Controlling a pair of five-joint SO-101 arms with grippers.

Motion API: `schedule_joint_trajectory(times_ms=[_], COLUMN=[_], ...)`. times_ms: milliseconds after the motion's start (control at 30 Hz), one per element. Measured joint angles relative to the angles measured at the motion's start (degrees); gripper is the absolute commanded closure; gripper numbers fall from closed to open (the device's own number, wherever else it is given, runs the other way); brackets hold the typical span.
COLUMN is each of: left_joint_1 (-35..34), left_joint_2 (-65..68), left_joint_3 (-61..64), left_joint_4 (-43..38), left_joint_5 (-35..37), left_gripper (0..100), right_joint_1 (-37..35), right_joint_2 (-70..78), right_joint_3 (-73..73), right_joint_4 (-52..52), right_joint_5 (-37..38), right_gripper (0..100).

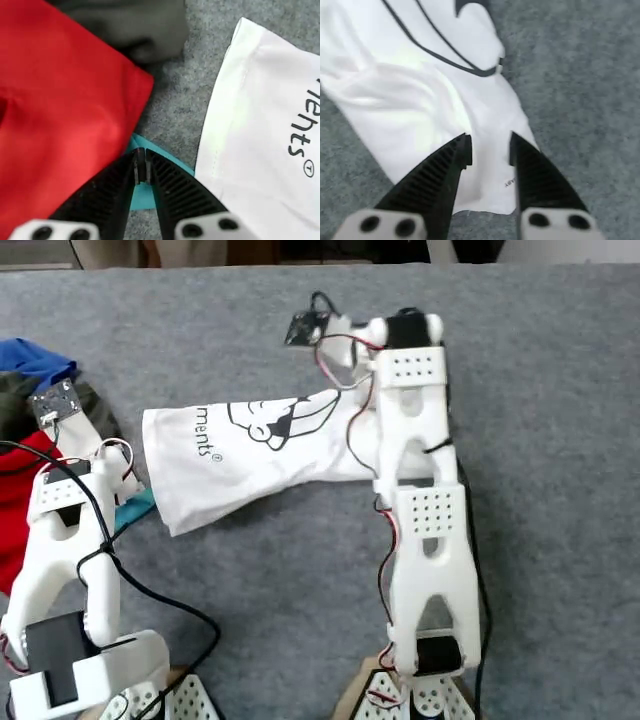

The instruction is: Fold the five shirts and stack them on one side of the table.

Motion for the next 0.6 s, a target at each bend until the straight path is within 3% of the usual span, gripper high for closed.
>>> schedule_joint_trajectory(times_ms=[200,333,500,600], left_joint_1=[0.0,0.0,0.0,0.0], left_joint_2=[0.0,0.0,0.0,0.0], left_joint_3=[0.0,0.0,-0.5,-5.3], left_joint_4=[0.0,0.0,1.3,7.3], left_joint_5=[0.0,0.0,0.0,0.0], left_gripper=[98,98,98,98], right_joint_1=[2.5,3.6,3.7,3.7], right_joint_2=[0.4,-0.2,-8.8,-17.0], right_joint_3=[-8.3,-6.8,5.3,16.7], right_joint_4=[0.4,0.4,0.4,0.4], right_joint_5=[-4.4,-9.8,-18.1,-23.9], right_gripper=[79.4,99.3,99.3,99.4])
